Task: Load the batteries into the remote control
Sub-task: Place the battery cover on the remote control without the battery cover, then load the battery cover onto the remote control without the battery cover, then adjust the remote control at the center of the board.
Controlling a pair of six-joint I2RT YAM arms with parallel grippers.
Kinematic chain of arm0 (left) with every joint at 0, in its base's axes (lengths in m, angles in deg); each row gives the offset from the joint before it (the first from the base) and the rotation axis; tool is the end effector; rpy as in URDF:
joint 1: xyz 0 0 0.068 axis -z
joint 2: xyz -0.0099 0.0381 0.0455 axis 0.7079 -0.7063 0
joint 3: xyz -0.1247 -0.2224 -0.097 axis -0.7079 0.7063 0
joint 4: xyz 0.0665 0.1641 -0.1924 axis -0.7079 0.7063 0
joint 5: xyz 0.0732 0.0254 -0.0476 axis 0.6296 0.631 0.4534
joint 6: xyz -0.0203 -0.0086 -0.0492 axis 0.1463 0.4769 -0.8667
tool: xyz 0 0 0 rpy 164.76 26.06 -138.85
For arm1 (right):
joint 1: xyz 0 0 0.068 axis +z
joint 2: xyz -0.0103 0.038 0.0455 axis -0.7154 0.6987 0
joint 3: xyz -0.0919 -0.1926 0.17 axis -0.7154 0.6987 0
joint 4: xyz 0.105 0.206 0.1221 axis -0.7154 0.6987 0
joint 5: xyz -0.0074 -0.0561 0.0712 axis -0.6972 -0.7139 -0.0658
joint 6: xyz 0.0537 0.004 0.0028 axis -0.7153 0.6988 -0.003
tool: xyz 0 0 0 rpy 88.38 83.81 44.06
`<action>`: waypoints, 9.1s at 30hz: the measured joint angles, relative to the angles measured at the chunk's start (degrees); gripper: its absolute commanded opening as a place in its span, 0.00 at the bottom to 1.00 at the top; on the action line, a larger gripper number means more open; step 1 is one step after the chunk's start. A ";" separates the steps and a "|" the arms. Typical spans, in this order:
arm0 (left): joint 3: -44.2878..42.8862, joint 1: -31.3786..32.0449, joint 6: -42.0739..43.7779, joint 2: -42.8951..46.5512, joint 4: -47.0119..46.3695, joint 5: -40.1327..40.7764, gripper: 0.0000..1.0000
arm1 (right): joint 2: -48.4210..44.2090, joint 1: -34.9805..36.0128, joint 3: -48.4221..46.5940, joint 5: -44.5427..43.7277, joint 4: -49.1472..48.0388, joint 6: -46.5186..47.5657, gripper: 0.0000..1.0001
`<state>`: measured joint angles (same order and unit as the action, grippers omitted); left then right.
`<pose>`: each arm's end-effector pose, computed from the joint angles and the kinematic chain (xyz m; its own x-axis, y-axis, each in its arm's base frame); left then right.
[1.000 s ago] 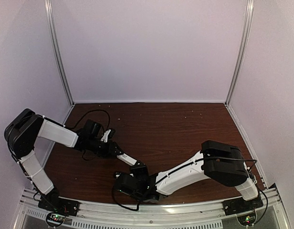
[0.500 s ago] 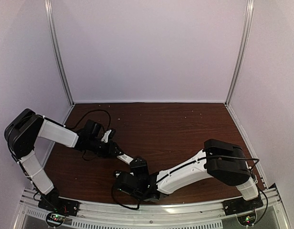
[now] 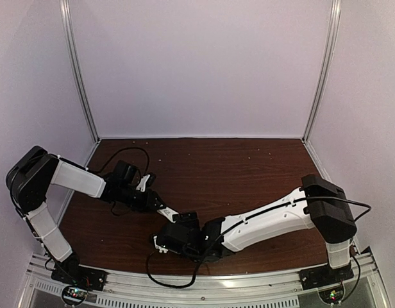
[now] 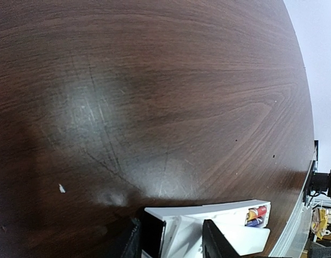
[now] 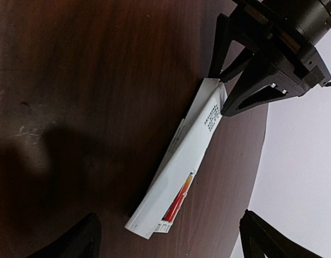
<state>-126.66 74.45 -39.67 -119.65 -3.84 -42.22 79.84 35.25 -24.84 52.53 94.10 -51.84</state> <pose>0.2592 -0.1655 0.1207 -0.9609 -0.0511 -0.2721 0.1503 0.7290 -0.6678 0.0901 0.4277 0.1474 0.3219 -0.9313 -0.1706 -0.6693 -0.0963 -0.7368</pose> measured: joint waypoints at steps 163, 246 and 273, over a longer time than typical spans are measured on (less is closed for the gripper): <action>-5.66 0.09 4.57 2.27 9.20 4.07 0.52 | -6.75 -26.93 4.35 59.17 6.78 -73.48 0.72; -0.09 -1.42 4.13 0.81 -0.15 0.66 0.14 | -2.67 -20.87 1.73 48.72 3.17 -101.70 0.37; 1.60 -0.70 4.85 2.80 9.33 -9.11 0.21 | -1.38 -22.36 -4.22 42.47 13.33 -96.67 0.37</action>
<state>-125.07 73.75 -34.82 -116.86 5.49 -51.34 78.47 12.89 -29.05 94.99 107.43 -148.51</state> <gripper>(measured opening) 0.214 0.376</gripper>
